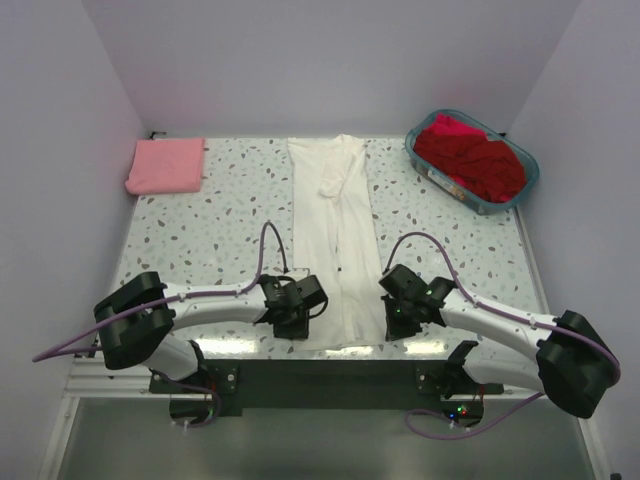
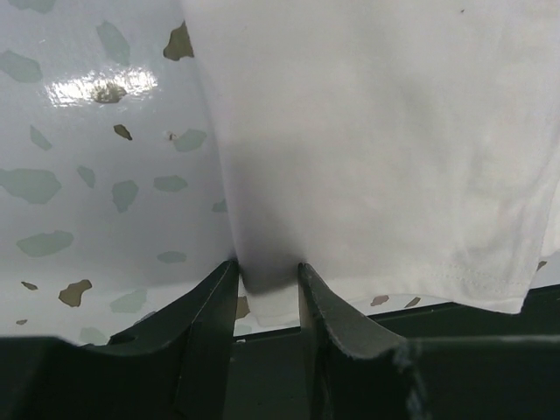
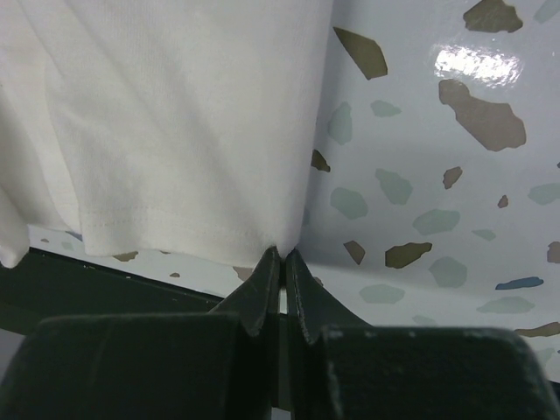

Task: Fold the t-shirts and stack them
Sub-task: Fold the tshirt

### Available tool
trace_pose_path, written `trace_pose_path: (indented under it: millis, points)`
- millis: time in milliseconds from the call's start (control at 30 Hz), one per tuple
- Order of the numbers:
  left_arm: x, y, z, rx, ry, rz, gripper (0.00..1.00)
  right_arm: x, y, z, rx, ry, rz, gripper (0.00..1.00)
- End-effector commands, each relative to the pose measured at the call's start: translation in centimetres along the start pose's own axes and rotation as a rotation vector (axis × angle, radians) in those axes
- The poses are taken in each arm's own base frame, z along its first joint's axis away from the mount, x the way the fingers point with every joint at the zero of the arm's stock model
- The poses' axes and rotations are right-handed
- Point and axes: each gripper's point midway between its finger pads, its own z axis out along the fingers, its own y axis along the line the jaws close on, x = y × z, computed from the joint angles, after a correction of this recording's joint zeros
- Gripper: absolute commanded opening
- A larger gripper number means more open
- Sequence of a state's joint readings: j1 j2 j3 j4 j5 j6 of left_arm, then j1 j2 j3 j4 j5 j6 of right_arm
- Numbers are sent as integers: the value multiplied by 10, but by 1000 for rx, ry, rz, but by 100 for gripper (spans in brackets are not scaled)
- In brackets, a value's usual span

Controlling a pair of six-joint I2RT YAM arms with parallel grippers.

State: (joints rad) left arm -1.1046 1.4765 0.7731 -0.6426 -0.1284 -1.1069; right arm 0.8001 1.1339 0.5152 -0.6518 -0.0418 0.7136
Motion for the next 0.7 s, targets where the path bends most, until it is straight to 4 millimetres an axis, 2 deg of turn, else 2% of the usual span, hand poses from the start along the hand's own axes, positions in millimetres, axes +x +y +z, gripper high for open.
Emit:
trace_pose_path:
  millis: [0, 133, 433, 533, 633, 667]
  points:
    - [5, 3, -7, -34, 18, 7, 38, 13, -16, -1, 57, 32, -11, 0]
    - [12, 8, -6, -59, 47, 5, 38, 13, -15, 0, 52, 32, -13, 0]
    - [24, 4, 3, -77, 84, 31, 36, 13, -14, 2, 44, 36, -19, 0]
    - [29, 5, 4, -86, 99, 32, 30, 14, -13, 2, 37, 41, -21, 0]
    - [38, 10, 6, -104, 127, 28, 19, 17, -8, 0, 11, 55, -24, 0]
    - [43, 11, 5, -105, 136, 34, 12, 19, -8, 0, 7, 66, -22, 0]
